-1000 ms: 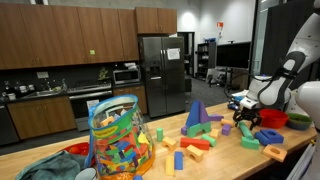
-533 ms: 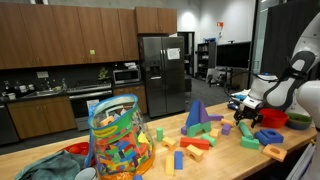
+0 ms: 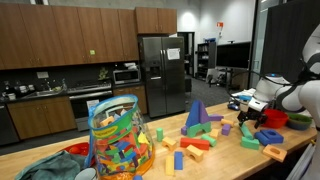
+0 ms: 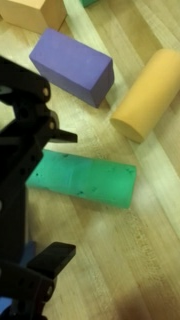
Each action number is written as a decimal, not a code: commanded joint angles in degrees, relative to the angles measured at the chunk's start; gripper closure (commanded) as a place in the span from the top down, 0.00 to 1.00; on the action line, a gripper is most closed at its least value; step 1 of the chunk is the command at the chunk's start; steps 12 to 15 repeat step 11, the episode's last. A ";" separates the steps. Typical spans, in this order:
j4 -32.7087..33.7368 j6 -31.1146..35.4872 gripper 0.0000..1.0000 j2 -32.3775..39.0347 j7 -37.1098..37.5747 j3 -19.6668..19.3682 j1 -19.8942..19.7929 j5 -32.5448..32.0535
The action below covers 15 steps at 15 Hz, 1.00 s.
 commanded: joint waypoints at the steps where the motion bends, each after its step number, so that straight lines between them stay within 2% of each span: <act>1: 0.00 0.87 1.00 -1.58 6.06 0.85 -3.30 -8.87; 4: -0.01 1.45 1.00 -2.21 9.71 0.37 -3.78 -14.19; 5: -0.01 0.55 1.00 -0.97 7.45 0.15 -2.42 -10.94; 15: -0.02 0.62 1.00 -1.54 8.50 0.15 -2.62 -12.31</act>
